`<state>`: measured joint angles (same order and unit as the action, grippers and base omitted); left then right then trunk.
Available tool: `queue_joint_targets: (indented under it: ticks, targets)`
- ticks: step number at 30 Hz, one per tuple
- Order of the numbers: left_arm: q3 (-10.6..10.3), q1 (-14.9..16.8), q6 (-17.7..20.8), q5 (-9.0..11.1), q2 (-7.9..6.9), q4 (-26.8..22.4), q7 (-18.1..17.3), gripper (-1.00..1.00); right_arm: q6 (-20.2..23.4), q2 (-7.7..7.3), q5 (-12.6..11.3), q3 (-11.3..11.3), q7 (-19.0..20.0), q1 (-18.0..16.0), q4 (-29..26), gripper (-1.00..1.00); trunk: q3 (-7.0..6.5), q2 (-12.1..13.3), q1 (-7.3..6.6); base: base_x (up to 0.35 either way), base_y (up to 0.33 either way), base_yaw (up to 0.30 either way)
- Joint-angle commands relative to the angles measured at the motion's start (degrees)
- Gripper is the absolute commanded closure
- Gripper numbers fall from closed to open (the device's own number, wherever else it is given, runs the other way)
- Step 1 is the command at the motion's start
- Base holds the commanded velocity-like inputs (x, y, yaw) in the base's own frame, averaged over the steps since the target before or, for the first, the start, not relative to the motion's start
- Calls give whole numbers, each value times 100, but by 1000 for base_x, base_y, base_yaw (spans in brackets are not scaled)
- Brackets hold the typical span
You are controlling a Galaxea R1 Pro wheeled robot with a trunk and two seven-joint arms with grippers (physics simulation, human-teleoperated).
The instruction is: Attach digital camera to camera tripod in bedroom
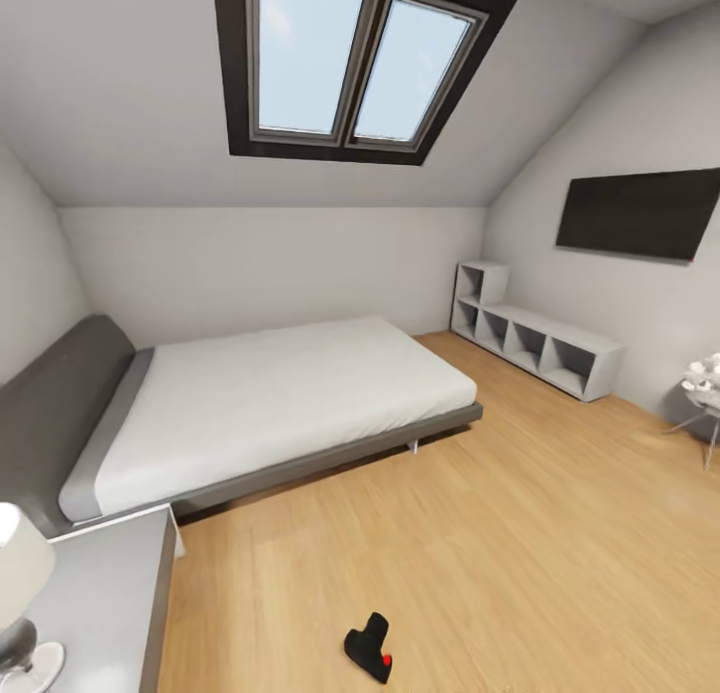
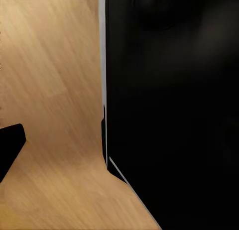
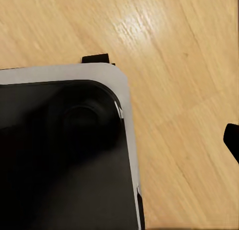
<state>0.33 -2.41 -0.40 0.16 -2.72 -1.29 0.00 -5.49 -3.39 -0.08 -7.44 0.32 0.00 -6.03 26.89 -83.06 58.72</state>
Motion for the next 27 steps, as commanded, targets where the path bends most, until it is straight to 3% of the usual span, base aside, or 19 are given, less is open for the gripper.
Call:
queue_joint_targets:
  ticks: [1,9,27]
  targets:
    - [3,-5,-4,2,-1,-12,0,-100,-14,1,-1,-29,3,0,-3,-100,3,-2,1,49,0,-300]
    - [3,-5,-8,2,-1,-12,0,-100,-14,1,-1,-29,3,0,-3,-100,3,-2,1,124,0,-300]
    - [3,-5,-13,2,-1,-12,0,-100,-14,-1,-1,-29,3,0,-3,-100,3,-2,1,238,18,-287]
